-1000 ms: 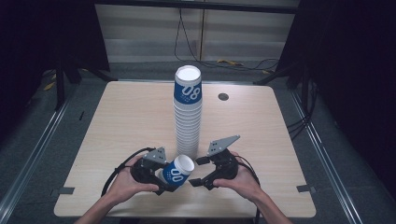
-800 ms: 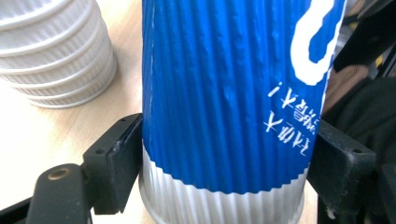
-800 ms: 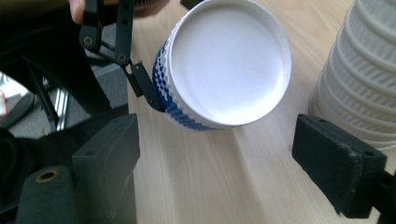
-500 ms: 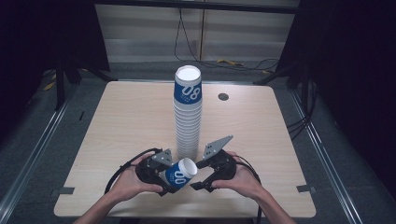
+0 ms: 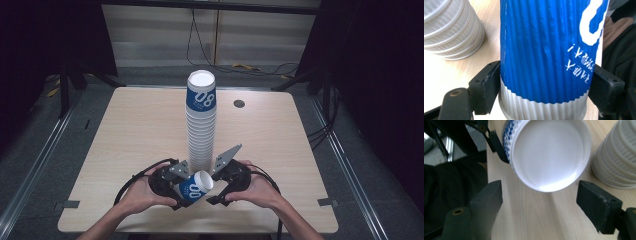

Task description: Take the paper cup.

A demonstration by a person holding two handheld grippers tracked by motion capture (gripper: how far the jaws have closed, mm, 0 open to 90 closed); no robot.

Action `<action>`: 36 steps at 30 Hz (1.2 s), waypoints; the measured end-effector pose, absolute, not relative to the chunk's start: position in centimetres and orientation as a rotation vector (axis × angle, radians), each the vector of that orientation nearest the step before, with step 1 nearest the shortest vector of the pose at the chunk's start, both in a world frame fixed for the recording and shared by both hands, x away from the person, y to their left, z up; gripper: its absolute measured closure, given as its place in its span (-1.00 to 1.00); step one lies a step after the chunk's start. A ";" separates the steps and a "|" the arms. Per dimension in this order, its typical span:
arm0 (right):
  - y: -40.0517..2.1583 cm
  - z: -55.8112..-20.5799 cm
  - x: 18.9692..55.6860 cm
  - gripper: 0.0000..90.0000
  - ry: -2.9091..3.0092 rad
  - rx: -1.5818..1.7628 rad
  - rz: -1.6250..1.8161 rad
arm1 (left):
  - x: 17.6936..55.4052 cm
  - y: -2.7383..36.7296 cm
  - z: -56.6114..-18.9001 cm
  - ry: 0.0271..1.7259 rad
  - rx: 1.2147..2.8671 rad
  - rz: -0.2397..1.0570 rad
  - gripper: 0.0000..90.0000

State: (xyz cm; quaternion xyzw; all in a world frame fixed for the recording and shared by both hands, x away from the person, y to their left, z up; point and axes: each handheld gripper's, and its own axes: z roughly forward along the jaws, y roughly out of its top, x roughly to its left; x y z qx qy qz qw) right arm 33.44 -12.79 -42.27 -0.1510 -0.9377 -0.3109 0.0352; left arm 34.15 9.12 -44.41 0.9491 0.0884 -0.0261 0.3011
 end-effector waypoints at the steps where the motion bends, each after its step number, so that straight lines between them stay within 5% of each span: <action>1: -12.7 -42.3 33.4 -0.52 -2.893 -0.464 -0.946 | 34.1 9.0 -44.4 0.233 2.520 -0.073 -0.55; 36: -10.9 -42.2 33.7 -0.50 -2.871 -0.366 -0.885 | 33.1 7.4 -44.4 0.119 2.590 -0.076 -0.54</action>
